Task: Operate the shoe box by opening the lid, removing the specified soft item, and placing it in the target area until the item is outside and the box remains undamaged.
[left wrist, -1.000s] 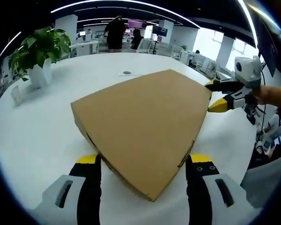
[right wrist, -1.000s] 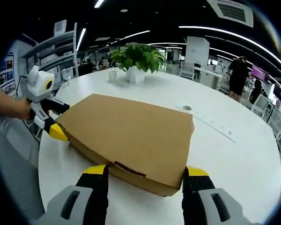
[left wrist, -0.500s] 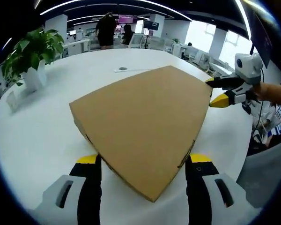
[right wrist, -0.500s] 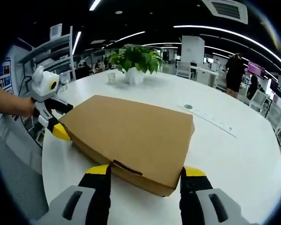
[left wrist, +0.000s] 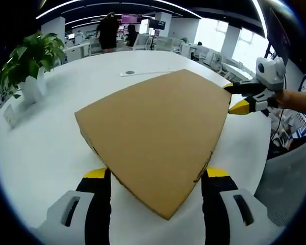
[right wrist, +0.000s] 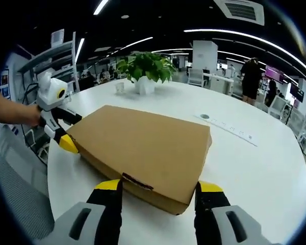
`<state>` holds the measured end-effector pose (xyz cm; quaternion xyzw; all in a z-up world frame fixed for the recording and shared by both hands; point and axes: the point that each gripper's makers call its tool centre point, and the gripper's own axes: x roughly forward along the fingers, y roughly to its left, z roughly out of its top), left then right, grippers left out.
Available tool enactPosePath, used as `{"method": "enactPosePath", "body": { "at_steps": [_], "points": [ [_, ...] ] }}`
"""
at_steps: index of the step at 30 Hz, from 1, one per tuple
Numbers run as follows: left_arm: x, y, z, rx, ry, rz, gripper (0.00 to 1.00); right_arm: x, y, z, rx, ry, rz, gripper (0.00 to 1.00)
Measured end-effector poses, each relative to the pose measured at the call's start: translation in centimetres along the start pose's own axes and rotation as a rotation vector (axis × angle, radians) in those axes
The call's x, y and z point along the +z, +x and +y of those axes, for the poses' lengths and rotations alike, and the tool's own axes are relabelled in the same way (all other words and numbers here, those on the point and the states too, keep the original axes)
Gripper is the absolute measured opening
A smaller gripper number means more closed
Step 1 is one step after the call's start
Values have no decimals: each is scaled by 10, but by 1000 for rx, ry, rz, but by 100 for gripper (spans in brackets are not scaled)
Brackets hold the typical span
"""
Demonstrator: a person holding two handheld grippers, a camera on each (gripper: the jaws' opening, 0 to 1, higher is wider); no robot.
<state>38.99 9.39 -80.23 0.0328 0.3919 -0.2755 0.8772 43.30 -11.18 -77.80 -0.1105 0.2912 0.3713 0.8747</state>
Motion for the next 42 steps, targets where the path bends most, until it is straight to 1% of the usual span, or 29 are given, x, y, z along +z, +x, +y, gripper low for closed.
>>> {"method": "enactPosePath", "body": {
  "at_steps": [7, 17, 27, 30, 37, 42],
  "points": [
    [-5, -6, 2, -21, 24, 10, 73, -1, -3, 9, -4, 20, -11, 53],
    [-9, -12, 11, -56, 60, 30, 73, -4, -8, 23, -13, 36, -16, 49],
    [-17, -21, 22, -89, 95, 61, 73, -6, -9, 42, -8, 11, -11, 45],
    [-19, -26, 24, -96, 103, 68, 73, -5, -9, 46, -7, 12, -11, 42],
    [-25, -36, 30, -109, 118, 75, 73, -4, -6, 61, 8, 14, -15, 41],
    [-29, -42, 36, -118, 132, 91, 73, -3, -5, 70, 20, 14, -16, 38]
  ]
}}
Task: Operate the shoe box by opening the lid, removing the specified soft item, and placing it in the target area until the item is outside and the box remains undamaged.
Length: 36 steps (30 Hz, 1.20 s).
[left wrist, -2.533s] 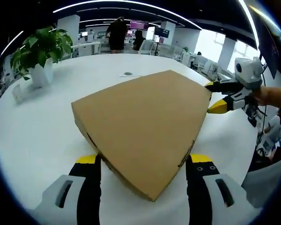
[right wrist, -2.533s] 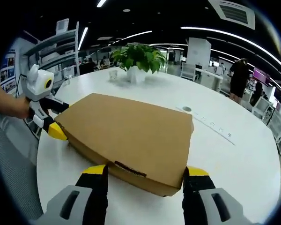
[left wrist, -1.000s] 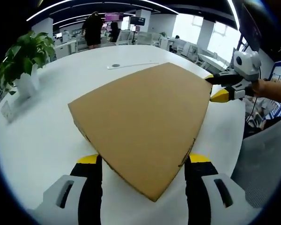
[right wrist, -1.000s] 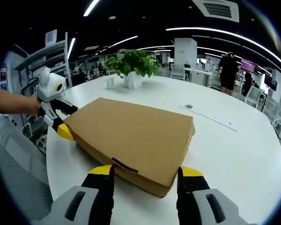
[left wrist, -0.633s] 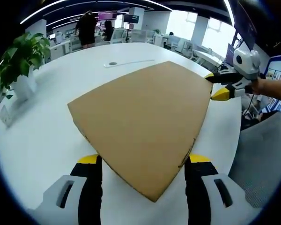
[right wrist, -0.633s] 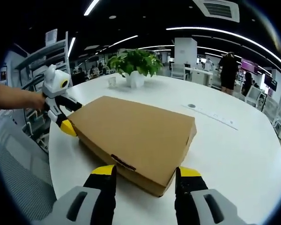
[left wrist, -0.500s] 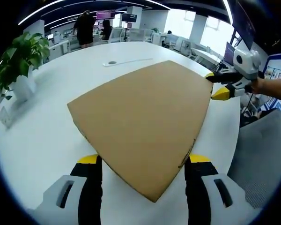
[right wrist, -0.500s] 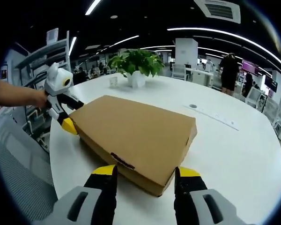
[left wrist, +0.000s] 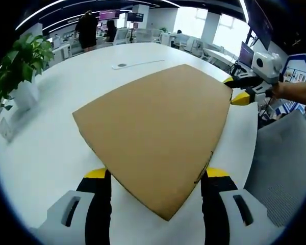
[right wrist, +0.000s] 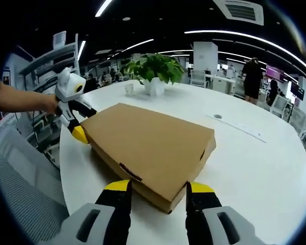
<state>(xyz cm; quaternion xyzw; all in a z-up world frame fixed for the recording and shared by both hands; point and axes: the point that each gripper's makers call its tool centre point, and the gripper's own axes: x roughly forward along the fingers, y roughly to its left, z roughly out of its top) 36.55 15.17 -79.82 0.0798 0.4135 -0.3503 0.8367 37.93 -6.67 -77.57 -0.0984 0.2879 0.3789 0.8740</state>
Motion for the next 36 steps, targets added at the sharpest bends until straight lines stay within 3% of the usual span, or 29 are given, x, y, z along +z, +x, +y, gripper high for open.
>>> {"method": "enactPosePath", "body": {
  "at_steps": [18, 26, 36],
  "points": [
    [-20, -19, 23, 1, 22, 44, 74, 4, 8, 42, 49, -4, -20, 35],
    [-25, -25, 29, 3, 24, 58, 73, 7, 9, 53, 49, 33, -34, 34],
    [-31, -31, 38, 4, 43, 73, 74, 6, 11, 67, 58, 10, -44, 33]
  ]
}}
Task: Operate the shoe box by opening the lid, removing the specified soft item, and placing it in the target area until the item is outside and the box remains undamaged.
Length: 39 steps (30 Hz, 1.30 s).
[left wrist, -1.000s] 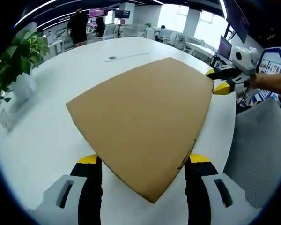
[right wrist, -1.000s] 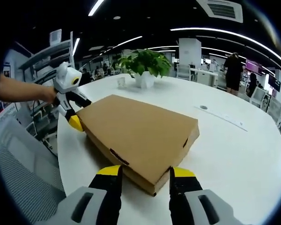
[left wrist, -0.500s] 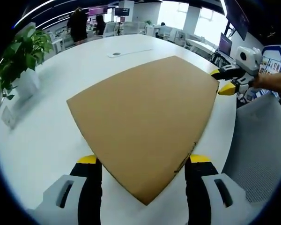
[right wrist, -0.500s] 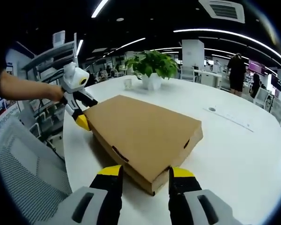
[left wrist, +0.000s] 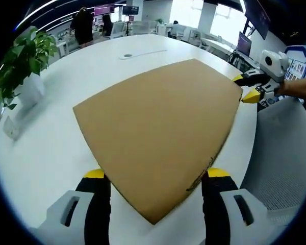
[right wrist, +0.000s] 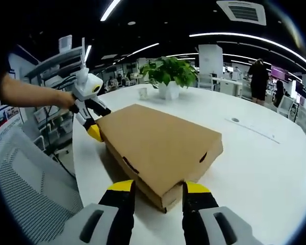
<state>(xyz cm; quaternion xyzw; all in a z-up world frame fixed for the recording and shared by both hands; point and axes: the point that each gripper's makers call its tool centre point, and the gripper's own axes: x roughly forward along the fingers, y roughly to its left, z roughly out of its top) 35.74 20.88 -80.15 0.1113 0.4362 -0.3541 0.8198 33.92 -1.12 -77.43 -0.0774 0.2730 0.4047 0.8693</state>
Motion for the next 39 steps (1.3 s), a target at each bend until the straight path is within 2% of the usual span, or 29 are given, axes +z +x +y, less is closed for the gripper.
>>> {"method": "enactPosePath", "body": {
  "at_steps": [8, 12, 24, 39],
  "points": [
    [-1, -1, -1, 14, -13, -44, 74, 0, 1, -3, -22, -4, -3, 32],
    [1, -2, -2, 17, -48, -90, 76, -1, 1, -3, -32, -13, -9, 32],
    [-3, -9, -7, 29, -66, -119, 75, 3, -1, -2, -32, 13, -26, 33],
    [7, -28, -12, 39, -64, -145, 73, 28, -16, 0, -27, 11, -78, 34]
  ]
}}
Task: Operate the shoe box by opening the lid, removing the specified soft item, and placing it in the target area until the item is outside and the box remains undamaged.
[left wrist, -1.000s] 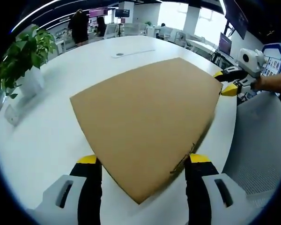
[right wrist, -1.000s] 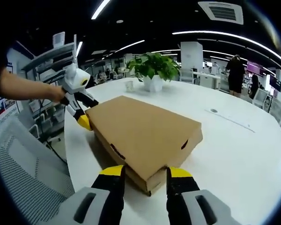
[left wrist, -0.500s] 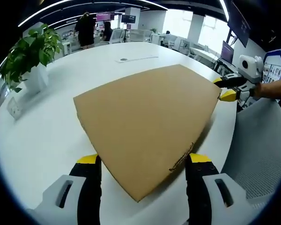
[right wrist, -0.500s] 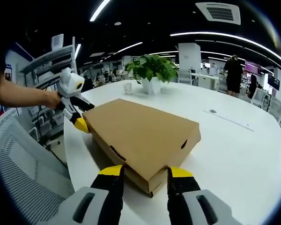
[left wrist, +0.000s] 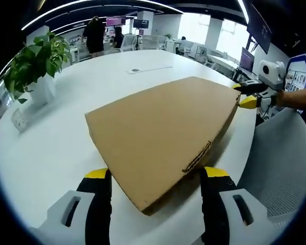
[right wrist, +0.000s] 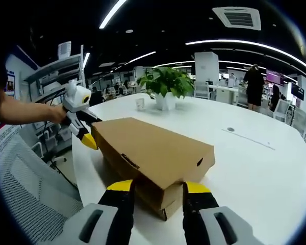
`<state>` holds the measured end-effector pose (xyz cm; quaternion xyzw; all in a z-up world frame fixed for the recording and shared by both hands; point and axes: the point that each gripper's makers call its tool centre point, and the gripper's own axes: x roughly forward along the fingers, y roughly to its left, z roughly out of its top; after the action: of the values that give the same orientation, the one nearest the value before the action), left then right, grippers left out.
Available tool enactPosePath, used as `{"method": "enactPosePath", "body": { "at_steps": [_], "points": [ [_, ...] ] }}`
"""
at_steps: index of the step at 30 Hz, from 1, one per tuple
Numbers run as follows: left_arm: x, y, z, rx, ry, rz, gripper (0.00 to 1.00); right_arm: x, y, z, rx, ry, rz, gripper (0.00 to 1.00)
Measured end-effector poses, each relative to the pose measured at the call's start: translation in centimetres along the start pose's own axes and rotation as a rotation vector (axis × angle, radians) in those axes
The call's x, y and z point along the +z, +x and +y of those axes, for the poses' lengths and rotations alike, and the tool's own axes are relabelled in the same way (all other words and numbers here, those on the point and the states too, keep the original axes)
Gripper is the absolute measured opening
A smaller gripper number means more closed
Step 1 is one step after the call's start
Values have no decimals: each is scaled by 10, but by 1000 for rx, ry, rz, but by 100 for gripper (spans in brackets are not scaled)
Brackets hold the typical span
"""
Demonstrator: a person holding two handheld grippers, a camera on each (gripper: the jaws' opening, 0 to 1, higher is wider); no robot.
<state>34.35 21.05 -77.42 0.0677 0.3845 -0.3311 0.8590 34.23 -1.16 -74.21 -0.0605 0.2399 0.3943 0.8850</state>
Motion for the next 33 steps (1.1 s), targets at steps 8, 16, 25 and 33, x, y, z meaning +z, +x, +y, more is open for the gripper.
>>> {"method": "enactPosePath", "body": {
  "at_steps": [8, 16, 25, 33],
  "points": [
    [7, -7, -2, 11, 6, -19, 72, 14, -5, 0, -5, -3, -23, 36],
    [16, -15, -1, 26, 9, -47, 70, 29, -9, -2, 1, 12, -56, 38],
    [26, -21, 1, 55, 23, -70, 67, 45, -12, -3, 0, -8, -85, 40],
    [37, -27, 2, 63, 25, -91, 66, 59, -12, -10, -8, -21, -113, 39]
  ]
}}
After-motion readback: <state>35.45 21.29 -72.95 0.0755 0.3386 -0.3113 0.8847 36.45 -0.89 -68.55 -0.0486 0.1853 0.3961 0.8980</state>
